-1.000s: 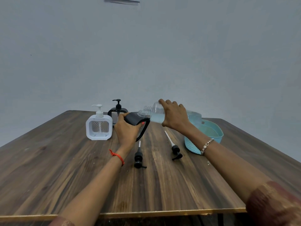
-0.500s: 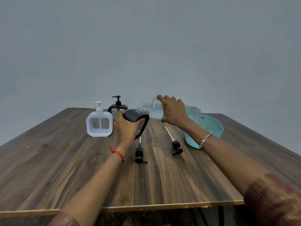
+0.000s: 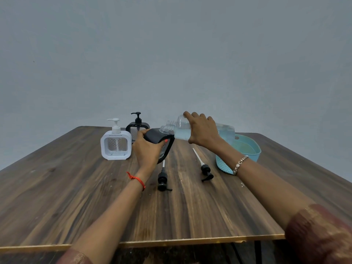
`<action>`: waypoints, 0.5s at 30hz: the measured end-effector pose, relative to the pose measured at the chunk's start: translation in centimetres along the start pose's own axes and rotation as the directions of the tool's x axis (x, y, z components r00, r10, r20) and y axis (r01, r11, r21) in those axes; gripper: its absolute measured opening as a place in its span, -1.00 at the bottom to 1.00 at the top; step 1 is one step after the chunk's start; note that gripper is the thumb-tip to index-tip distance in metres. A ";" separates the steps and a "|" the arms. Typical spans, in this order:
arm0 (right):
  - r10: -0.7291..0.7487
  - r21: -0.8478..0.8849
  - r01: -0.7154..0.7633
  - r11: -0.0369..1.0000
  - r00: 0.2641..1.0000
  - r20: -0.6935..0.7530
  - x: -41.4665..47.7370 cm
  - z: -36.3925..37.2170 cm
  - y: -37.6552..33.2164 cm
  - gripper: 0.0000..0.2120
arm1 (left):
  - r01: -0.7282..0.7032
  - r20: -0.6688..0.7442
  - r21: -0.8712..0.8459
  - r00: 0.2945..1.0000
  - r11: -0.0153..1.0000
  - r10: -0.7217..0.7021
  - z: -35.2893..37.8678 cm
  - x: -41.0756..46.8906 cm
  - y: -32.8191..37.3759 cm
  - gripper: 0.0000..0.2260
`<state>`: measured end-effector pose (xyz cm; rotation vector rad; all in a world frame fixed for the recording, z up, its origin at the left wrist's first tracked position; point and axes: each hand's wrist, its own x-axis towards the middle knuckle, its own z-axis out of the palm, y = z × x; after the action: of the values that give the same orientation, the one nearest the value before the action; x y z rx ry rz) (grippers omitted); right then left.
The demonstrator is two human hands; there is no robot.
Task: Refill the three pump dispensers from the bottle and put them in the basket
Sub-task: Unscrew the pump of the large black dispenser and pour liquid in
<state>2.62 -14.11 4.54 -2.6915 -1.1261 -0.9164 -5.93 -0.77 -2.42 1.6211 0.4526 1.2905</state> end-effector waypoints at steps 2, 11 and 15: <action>-0.001 -0.004 0.001 1.000 1.000 -0.001 0.0 0.0 0.0 -0.28 | 0.001 0.001 -0.003 1.000 1.000 -0.001 0.0 0.0 0.0 -0.43; -0.003 0.000 0.003 1.000 1.000 0.003 -0.1 -0.1 0.0 -0.28 | 0.009 0.000 -0.008 1.000 1.000 -0.009 -0.1 -0.2 0.2 -0.44; -0.003 -0.008 0.003 1.000 1.000 -0.002 -0.2 -0.1 0.0 -0.29 | 0.004 0.004 -0.016 1.000 1.000 -0.004 -0.2 -0.3 0.4 -0.45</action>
<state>2.45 -14.24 4.57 -2.6950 -1.1287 -0.9257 -6.36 -1.10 -2.31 1.6086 0.4425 1.2843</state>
